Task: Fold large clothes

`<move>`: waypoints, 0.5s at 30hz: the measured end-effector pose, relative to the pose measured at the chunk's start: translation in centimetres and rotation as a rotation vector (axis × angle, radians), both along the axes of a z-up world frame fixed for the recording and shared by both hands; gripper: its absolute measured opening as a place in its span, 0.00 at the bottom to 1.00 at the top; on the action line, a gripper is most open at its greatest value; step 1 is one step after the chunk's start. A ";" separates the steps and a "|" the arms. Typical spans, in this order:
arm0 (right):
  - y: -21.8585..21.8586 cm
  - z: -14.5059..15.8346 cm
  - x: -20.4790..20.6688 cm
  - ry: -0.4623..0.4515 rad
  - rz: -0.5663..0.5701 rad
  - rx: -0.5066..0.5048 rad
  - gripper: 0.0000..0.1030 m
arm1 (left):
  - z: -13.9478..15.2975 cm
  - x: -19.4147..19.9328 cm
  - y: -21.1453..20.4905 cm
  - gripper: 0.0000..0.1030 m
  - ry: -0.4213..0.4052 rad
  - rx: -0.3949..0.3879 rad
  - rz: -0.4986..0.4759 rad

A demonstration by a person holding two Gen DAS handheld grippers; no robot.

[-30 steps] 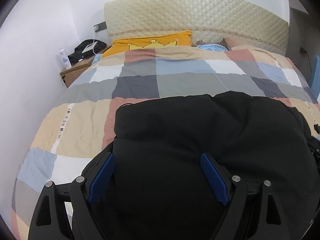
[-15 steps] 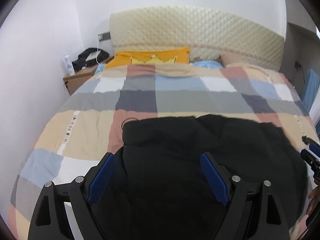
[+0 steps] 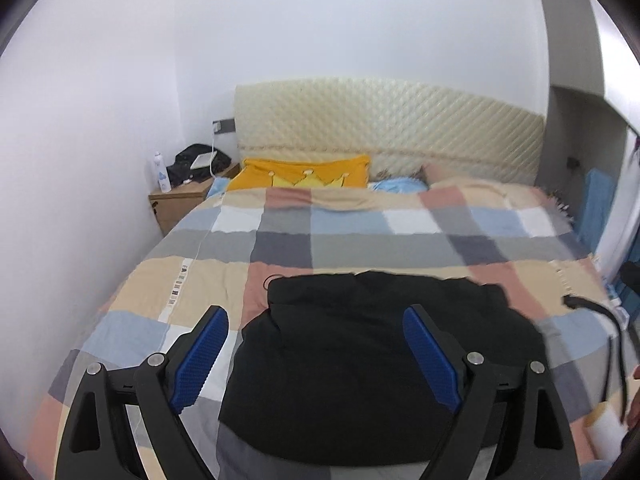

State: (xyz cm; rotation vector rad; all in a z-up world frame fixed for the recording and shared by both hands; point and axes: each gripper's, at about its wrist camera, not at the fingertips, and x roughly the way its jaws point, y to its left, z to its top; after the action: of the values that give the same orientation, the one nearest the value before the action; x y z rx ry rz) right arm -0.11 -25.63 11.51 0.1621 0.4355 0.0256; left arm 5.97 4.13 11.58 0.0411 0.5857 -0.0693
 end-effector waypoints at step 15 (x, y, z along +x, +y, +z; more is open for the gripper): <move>4.4 7.1 -15.2 -0.203 0.038 -0.012 1.00 | 8.0 -16.1 0.5 0.97 -0.186 -0.041 -0.086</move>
State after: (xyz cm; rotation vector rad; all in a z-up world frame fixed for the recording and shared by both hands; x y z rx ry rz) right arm -15.27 -21.27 18.56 0.1380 0.2364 0.0760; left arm -10.09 4.67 19.57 0.0327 0.3965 -0.1588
